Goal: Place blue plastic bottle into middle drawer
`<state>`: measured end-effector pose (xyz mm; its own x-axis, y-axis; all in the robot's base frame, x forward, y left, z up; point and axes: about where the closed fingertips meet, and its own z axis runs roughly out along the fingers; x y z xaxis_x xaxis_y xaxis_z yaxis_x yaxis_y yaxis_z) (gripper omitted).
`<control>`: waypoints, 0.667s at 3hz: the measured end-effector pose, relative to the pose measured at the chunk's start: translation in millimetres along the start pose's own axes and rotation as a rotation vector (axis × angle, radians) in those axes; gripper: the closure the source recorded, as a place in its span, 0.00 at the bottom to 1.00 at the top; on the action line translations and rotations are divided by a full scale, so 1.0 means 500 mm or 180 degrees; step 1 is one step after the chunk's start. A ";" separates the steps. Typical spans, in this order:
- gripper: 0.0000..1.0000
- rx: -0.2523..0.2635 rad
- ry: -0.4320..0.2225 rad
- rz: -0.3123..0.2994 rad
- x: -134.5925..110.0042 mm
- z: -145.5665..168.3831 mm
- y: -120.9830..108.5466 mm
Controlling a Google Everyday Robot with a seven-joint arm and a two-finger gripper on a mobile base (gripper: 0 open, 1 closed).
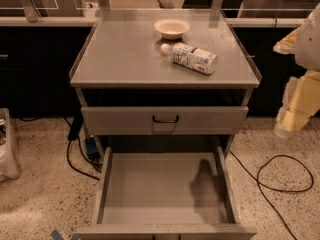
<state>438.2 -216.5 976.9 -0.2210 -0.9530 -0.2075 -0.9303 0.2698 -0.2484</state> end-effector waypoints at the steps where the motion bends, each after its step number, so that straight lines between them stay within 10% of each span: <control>1: 0.00 0.0000 0.0000 0.0000 0.000 0.000 0.000; 2: 0.00 0.0040 -0.0019 -0.0121 -0.029 0.019 -0.020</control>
Offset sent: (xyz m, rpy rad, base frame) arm 0.0331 0.0262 -0.0129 -0.0194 -0.0206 0.0786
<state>453.3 -204.0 973.6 -0.1836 -0.9617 -0.2033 -0.9343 0.2351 -0.2681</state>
